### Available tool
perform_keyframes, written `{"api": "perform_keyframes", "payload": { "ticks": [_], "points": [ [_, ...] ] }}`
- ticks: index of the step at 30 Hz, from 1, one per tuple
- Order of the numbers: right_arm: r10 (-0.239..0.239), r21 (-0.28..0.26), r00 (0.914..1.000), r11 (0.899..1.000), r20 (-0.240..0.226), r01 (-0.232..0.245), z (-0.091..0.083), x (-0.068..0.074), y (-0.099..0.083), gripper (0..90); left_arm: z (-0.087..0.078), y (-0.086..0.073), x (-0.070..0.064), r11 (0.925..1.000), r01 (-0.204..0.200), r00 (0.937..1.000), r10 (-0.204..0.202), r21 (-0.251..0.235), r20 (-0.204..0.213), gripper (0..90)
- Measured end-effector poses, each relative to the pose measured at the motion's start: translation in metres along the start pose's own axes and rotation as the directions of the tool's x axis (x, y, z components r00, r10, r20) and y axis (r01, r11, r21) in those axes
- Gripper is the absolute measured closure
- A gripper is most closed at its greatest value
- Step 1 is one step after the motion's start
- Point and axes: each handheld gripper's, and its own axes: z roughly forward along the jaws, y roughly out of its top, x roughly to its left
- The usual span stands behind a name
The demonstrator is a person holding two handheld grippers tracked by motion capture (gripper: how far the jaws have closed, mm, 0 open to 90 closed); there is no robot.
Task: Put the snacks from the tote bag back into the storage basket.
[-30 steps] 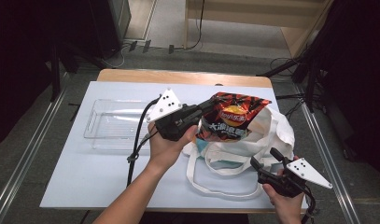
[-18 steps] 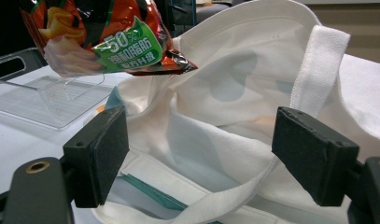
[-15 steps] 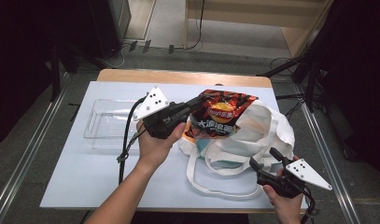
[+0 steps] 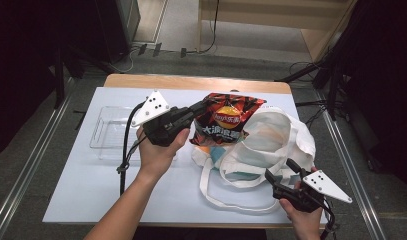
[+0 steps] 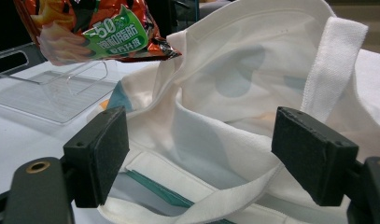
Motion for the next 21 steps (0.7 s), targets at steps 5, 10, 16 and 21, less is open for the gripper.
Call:
{"api": "perform_keyframes", "payload": {
  "ticks": [5, 10, 16, 21],
  "points": [
    [-0.001, 0.001, 1.0000, 1.000, 0.001, 0.001, 0.000, 0.000, 0.000, 19.5, -0.005, 0.001, 0.005, 1.0000, -0.004, 0.9999, 0.004, -0.002, -0.011, 90.0],
    [-0.002, 0.003, 1.0000, 1.000, 0.004, 0.002, 0.001, 0.000, -0.001, 19.6, -0.011, 0.001, 0.011, 1.0000, -0.008, 0.9996, 0.008, 0.000, -0.027, 90.0],
    [0.001, 0.011, 1.0000, 1.000, 0.005, -0.001, 0.002, 0.001, -0.002, 19.7, -0.017, 0.001, 0.016, 1.0000, -0.003, 0.9992, 0.003, -0.002, -0.041, 90.0],
    [-0.001, 0.010, 1.0000, 1.000, 0.007, 0.001, 0.002, 0.001, -0.002, 19.7, -0.024, 0.002, 0.021, 1.0000, -0.004, 0.9984, 0.004, -0.004, -0.057, 90.0]
  ]
}}
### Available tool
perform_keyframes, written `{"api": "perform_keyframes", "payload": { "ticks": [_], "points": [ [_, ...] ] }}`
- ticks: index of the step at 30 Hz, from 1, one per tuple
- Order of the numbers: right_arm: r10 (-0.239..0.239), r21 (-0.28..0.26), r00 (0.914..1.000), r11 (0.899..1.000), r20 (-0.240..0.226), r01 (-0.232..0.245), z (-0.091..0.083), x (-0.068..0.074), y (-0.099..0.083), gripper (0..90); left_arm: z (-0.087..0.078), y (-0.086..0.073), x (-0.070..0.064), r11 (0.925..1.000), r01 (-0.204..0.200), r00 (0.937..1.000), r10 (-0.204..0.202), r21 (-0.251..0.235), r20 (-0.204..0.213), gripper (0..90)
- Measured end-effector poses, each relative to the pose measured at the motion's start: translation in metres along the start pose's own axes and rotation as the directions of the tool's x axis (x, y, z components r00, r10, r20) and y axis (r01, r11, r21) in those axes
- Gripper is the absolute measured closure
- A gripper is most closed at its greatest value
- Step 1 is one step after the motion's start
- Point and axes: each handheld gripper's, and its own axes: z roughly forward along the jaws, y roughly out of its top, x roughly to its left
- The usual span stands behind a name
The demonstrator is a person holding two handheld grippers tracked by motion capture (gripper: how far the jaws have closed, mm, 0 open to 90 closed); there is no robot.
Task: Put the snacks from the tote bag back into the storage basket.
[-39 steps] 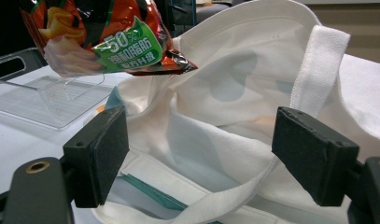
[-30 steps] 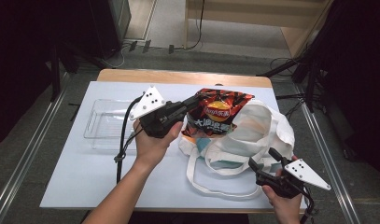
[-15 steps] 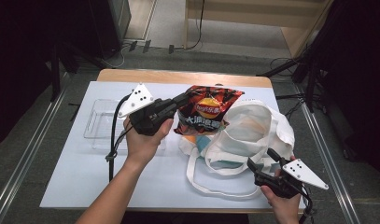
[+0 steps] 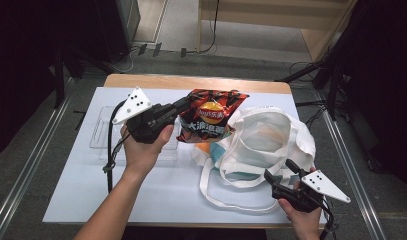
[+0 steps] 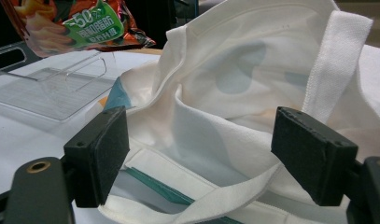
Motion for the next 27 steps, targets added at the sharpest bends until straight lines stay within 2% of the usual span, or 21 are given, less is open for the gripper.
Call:
{"api": "perform_keyframes", "payload": {
  "ticks": [16, 27],
  "points": [
    [0.003, 0.011, 1.0000, 1.000, -0.002, -0.003, 0.002, 0.002, -0.001, 20.2, -0.019, 0.000, 0.017, 1.0000, 0.001, 0.9985, -0.001, -0.005, -0.054, 90.0],
    [-0.001, 0.013, 1.0000, 1.000, 0.000, 0.001, 0.003, 0.003, -0.001, 20.3, -0.032, -0.004, 0.031, 0.9999, 0.004, 0.9960, -0.003, 0.011, -0.089, 90.0]
  ]
}}
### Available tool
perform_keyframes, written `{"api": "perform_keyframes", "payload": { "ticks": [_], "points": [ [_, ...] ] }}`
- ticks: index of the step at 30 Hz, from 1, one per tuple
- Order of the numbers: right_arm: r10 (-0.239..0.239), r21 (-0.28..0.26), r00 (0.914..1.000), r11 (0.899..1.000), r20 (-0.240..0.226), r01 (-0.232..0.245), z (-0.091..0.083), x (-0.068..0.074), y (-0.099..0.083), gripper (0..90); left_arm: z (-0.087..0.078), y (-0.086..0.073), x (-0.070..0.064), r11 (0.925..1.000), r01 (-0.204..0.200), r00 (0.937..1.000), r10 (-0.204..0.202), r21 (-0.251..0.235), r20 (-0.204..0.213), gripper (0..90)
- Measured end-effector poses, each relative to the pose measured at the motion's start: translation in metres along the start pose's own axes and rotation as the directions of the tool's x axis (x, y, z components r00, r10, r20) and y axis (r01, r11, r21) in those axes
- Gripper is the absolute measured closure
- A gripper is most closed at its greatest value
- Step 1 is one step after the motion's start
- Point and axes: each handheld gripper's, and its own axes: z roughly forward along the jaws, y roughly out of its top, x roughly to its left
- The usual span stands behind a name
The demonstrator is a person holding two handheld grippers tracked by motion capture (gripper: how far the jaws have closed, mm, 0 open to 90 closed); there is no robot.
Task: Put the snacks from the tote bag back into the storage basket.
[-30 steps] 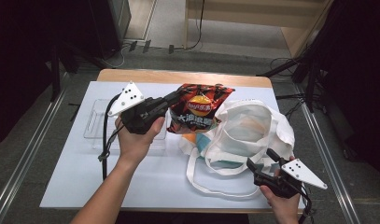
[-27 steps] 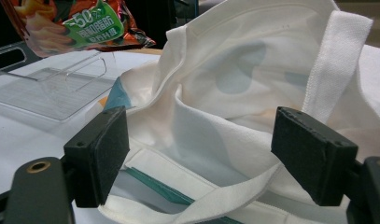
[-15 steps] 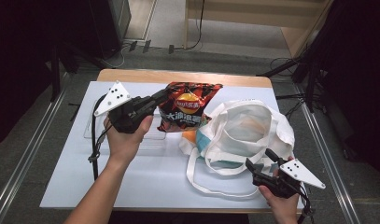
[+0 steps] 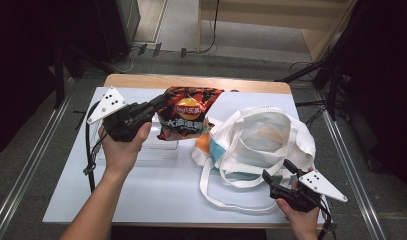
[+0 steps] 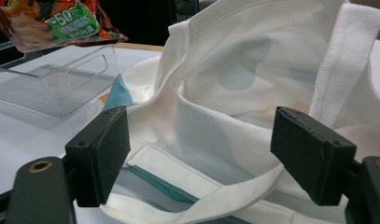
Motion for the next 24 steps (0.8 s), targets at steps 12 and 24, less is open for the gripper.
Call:
{"api": "perform_keyframes", "payload": {
  "ticks": [12, 24],
  "points": [
    [0.005, 0.005, 1.0000, 1.000, 0.001, -0.005, 0.001, 0.001, -0.001, 20.6, -0.010, -0.003, 0.016, 0.9999, 0.003, 0.9995, -0.002, 0.013, -0.033, 90.0],
    [-0.001, 0.010, 1.0000, 1.000, 0.004, 0.001, 0.003, 0.002, -0.002, 20.7, -0.020, -0.009, 0.030, 0.9999, 0.011, 0.9982, -0.010, 0.009, -0.059, 90.0]
  ]
}}
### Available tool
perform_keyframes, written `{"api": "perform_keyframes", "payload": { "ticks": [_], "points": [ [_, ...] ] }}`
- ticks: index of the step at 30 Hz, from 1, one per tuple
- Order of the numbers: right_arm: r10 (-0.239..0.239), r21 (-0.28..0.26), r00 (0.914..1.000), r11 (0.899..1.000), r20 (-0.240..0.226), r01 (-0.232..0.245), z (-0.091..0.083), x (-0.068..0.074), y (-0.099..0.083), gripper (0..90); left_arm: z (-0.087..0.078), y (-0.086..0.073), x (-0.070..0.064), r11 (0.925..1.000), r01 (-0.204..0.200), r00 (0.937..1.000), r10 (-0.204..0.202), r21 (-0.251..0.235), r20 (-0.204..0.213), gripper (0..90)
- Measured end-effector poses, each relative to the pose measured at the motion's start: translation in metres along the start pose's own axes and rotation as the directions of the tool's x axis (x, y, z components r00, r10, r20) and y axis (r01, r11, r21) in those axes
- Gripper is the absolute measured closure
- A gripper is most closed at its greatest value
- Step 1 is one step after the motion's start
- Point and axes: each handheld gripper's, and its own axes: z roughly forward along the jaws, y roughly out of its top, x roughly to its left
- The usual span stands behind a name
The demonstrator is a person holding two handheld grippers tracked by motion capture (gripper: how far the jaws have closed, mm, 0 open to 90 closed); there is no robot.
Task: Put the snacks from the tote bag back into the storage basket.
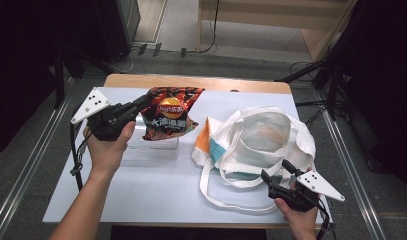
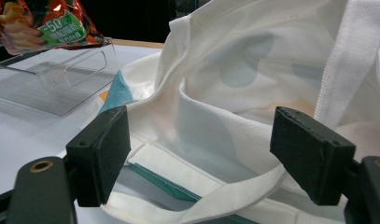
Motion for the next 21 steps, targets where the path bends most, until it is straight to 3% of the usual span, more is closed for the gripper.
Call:
{"api": "perform_keyframes", "payload": {
  "ticks": [21],
  "points": [
    [-0.007, -0.025, 0.9996, 1.000, -0.029, 0.006, 0.000, 0.006, -0.001, 19.2, -0.026, -0.003, 0.030, 1.0000, 0.001, 0.9977, -0.001, 0.003, -0.068, 90.0]
  ]
}}
